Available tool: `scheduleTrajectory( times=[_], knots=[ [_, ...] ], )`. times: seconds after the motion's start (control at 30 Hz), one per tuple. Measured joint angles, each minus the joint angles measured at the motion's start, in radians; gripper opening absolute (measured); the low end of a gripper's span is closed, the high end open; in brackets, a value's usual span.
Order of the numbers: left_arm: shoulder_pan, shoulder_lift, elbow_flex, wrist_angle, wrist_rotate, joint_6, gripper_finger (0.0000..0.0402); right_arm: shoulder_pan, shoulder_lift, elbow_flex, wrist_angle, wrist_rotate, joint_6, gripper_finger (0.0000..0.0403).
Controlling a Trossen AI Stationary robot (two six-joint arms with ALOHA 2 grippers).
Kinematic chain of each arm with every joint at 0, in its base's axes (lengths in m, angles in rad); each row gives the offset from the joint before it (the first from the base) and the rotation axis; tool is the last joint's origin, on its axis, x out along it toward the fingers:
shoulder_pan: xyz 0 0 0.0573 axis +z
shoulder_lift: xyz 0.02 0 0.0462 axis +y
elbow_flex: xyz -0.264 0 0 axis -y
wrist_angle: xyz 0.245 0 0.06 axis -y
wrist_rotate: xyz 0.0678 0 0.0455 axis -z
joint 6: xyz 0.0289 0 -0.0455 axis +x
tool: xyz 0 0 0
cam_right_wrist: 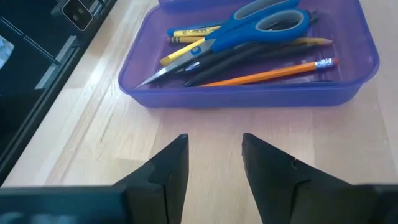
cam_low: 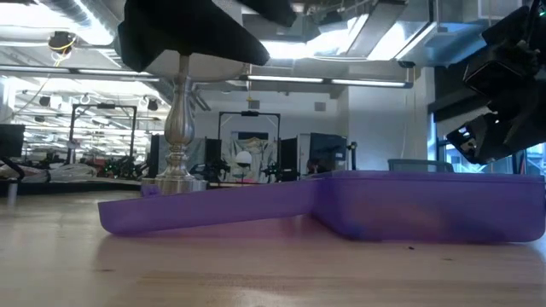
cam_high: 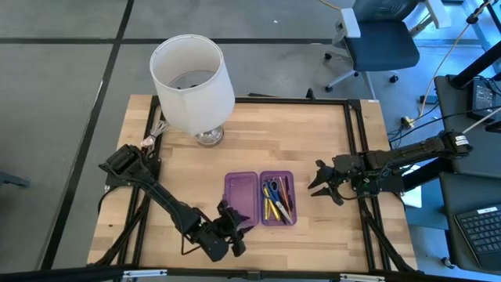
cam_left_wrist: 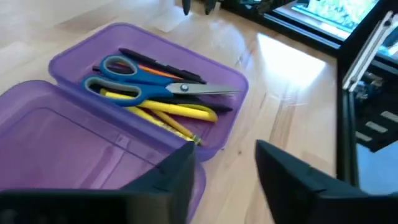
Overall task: Pick & place school supplies into a supply box
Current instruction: Close the purple supply box
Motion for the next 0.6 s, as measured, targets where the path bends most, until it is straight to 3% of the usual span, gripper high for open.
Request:
scheduleTrajectory(
  times=[0.13,0.27,0.6],
  knots=[
    [0.002,0.000,0.000,0.045,0.091,0.045,0.0229,0.000,0.000,0.000,0.000,0.000,-0.004,0.0154],
    [0.015,0.000,0.000,0.106,0.200,0.163,0.0273,0.000,0.000,0.000,0.000,0.000,-0.028,0.0154],
    [0.043,-0.001,-0.001,0.153,0.219,0.210,0.0281,-0.001,0.000,0.000,0.002,0.053,-0.074,0.0154]
  ],
)
